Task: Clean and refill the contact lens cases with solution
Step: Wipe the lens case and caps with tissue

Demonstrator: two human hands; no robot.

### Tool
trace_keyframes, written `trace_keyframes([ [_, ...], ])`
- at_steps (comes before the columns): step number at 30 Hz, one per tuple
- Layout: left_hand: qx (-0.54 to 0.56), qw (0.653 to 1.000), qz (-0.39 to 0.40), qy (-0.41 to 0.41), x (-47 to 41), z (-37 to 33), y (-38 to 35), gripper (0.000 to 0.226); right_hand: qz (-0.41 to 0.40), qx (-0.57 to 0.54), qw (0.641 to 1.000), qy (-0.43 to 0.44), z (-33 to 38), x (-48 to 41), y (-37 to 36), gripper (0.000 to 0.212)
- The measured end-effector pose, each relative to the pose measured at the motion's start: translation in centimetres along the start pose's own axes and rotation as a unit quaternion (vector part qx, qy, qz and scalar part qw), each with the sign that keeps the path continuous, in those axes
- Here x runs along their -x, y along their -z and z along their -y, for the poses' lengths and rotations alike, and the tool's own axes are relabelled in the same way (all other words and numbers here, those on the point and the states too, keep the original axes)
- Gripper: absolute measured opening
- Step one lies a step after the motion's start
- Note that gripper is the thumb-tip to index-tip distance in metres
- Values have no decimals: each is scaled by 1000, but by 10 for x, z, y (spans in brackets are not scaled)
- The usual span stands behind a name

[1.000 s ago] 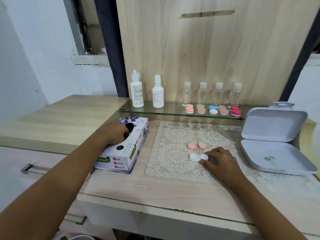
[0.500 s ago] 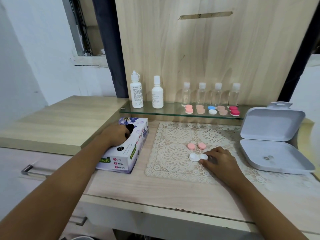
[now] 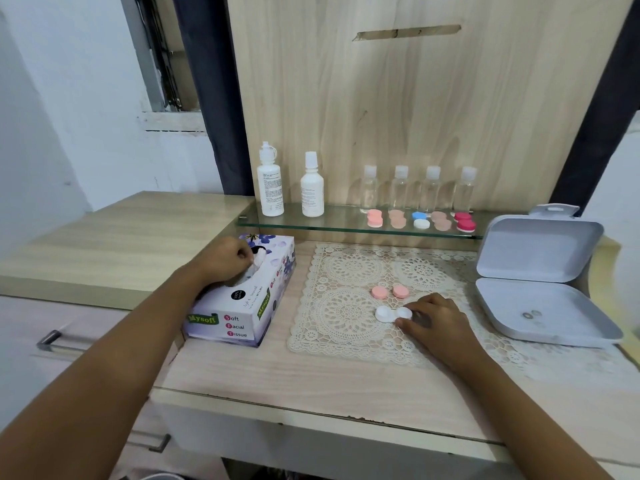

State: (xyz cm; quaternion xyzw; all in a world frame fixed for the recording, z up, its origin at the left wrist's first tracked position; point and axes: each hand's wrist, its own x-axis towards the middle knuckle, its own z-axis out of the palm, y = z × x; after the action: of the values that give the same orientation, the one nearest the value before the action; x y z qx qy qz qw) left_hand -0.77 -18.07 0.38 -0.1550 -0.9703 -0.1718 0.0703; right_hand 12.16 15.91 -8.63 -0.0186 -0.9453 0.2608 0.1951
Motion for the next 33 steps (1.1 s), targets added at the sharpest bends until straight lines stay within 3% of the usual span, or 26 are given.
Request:
trace_keyframes([
  [5,105,994,-38,2,0,-3,3,13,3,4,1000,-5,0,0,0,28],
  [11,175,984,-25,-4,1,-5,-2,11,5,4,1000,-8,0,0,0,28],
  [20,89,996,8,26,11,-10,-1,28,12,6,1000,-10,0,0,0,28],
  [27,205,963,-172,-13,11,-32,10,25,17,7,1000,-14,1,0,1,27],
  [33,249,938,-229,-80,11,-70,30,24,18,9,1000,-20,2,0,1,28],
])
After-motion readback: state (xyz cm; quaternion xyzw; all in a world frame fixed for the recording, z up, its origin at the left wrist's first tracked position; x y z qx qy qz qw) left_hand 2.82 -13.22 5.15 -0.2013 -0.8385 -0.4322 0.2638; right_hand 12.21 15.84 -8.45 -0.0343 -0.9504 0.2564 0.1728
